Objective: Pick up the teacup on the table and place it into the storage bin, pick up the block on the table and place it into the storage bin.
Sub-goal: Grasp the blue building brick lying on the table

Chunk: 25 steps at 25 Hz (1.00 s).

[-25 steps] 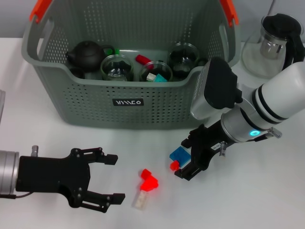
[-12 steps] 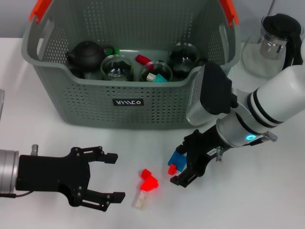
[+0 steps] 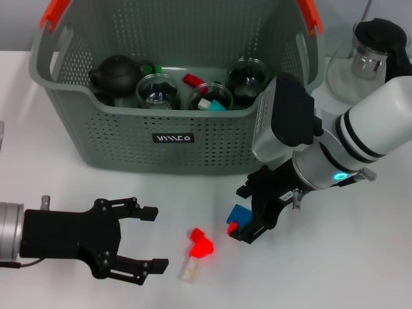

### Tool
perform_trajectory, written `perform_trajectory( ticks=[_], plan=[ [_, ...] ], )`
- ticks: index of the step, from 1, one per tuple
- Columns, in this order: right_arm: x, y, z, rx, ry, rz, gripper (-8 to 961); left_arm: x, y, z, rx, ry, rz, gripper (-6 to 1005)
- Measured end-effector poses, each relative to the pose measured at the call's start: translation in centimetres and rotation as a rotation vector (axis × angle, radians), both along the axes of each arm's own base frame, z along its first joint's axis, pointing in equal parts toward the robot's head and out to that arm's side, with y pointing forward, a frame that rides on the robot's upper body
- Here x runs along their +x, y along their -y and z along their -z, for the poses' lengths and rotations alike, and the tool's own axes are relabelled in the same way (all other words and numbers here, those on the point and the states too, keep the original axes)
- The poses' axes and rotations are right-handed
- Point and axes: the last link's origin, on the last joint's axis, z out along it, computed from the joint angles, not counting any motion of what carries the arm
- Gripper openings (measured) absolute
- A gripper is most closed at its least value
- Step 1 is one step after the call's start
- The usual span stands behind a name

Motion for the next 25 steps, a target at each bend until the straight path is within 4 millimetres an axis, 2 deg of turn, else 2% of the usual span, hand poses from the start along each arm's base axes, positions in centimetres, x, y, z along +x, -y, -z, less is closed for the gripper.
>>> perform_trajectory(
  ticks=[18, 25],
  plan=[
    [1.3, 0.1, -0.2, 0.013, 0.055, 0.025, 940, 0.0, 0.1, 0.1, -0.002, 0.002, -0.002, 945],
    [1.1, -0.2, 0.2, 0.038, 0.045, 0.013, 940, 0.0, 0.0, 0.1, 0.002, -0.001, -0.001, 945]
  ],
)
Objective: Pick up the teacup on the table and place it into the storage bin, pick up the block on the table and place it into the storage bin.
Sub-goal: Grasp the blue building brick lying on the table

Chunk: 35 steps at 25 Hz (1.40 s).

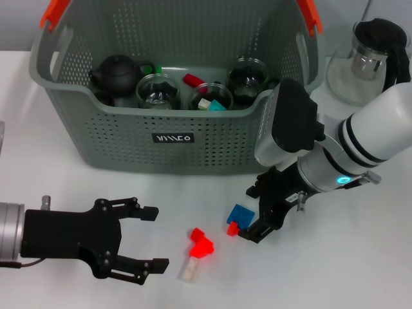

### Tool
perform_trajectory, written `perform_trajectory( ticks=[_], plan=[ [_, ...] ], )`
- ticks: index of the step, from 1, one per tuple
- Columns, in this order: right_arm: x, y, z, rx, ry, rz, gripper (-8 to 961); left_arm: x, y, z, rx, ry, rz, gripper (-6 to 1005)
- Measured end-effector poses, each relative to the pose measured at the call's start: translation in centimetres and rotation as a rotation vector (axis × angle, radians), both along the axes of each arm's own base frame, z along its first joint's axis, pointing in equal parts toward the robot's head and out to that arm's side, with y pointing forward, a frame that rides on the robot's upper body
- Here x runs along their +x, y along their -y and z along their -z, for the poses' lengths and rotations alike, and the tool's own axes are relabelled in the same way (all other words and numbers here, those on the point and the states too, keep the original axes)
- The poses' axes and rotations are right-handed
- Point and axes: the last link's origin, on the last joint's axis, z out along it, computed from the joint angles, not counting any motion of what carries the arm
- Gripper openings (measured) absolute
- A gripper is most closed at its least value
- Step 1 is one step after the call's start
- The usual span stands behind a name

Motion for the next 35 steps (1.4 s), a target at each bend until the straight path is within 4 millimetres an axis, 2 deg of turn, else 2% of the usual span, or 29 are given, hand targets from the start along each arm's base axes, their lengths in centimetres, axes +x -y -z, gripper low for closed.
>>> perform_trajectory(
  ticks=[17, 35],
  plan=[
    [-1.2, 0.1, 1.1, 0.007, -0.032, -0.044, 942, 0.0, -0.1, 0.0, 0.006, -0.003, 0.004, 945],
    [-0.2, 0.4, 0.9, 0.006, -0.019, -0.004, 942, 0.0, -0.1, 0.0, 0.004, -0.002, -0.003, 946]
  ],
)
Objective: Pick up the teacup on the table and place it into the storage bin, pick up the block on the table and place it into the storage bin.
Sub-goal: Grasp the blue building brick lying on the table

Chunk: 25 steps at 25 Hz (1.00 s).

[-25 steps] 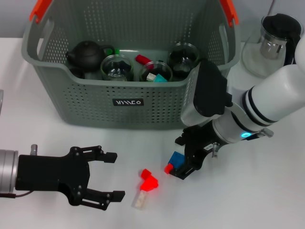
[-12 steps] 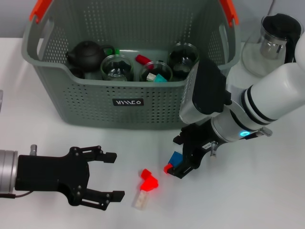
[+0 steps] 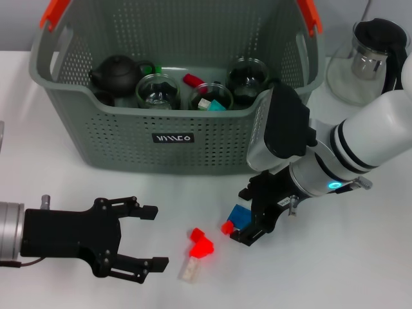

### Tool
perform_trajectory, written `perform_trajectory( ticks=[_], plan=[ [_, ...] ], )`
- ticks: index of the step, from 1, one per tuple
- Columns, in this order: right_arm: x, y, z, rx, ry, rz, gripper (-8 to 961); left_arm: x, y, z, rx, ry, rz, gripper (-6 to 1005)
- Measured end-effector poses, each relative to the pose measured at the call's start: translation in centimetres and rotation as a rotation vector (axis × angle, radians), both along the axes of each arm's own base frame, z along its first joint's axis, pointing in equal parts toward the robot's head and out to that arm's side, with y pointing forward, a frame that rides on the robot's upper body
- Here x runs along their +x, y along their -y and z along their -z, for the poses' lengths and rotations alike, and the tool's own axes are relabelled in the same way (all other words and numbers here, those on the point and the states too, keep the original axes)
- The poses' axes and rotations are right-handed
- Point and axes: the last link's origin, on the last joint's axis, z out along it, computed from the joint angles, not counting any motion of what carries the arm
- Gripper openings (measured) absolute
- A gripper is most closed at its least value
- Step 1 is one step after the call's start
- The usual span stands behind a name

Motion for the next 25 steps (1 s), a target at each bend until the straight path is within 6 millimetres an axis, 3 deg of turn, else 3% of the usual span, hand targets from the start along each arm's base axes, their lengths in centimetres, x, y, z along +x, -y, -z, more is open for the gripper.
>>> perform_trajectory(
  ticks=[9, 17, 23, 25],
  plan=[
    [0.01, 0.02, 0.12, 0.003, -0.003, 0.001, 941, -0.07, 0.08, 0.0, 0.0, 0.0, -0.002, 946],
    [-0.12, 0.04, 0.2, 0.003, -0.003, 0.003, 792, -0.08, 0.1, 0.03, 0.001, 0.0, 0.001, 946],
    [-0.11, 0.03, 0.2, 0.006, -0.004, 0.007, 626, -0.09, 0.1, 0.03, 0.001, 0.0, 0.001, 946],
    [-0.1, 0.03, 0.2, 0.006, -0.004, 0.007, 628, -0.08, 0.1, 0.03, 0.001, 0.0, 0.001, 946]
  ],
)
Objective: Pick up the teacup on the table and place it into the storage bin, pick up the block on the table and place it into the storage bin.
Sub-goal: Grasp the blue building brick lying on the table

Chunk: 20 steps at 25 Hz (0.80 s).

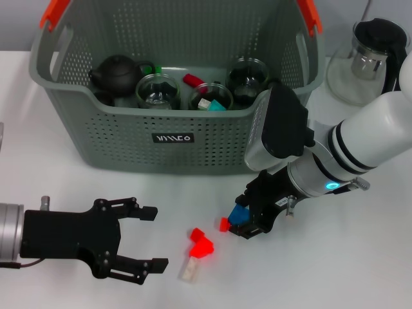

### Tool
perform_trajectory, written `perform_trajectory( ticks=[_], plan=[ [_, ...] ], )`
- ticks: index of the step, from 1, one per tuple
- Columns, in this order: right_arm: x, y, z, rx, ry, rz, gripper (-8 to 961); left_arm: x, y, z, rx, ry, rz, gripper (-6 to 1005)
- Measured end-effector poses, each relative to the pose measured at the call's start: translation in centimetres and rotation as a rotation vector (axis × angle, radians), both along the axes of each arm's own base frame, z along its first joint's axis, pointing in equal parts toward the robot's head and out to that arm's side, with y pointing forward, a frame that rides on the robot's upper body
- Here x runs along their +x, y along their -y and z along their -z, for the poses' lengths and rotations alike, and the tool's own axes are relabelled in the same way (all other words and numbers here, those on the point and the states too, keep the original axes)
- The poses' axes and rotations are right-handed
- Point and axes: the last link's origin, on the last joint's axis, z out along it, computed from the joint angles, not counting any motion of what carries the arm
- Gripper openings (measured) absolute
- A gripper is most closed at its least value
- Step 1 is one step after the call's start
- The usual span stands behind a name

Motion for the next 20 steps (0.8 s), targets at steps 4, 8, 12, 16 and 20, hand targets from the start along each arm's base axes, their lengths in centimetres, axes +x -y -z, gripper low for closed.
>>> perform_trajectory(
  ticks=[4, 8, 12, 16, 20],
  plan=[
    [-0.01, -0.03, -0.04, 0.001, 0.0, -0.001, 629, 0.02, -0.02, 0.0, -0.001, 0.0, -0.001, 946],
    [0.06, -0.07, -0.08, 0.003, 0.005, -0.001, 625, 0.03, -0.04, 0.0, -0.001, 0.001, -0.002, 946],
    [0.16, -0.14, -0.18, 0.007, 0.01, 0.004, 533, 0.07, -0.08, 0.0, -0.002, 0.001, -0.002, 946],
    [0.14, -0.13, -0.23, 0.005, 0.012, 0.005, 464, 0.07, -0.08, 0.0, -0.002, 0.001, -0.002, 946],
    [0.01, -0.12, -0.35, 0.006, 0.01, 0.012, 430, 0.07, -0.08, 0.0, -0.002, 0.001, -0.002, 946]
  ],
)
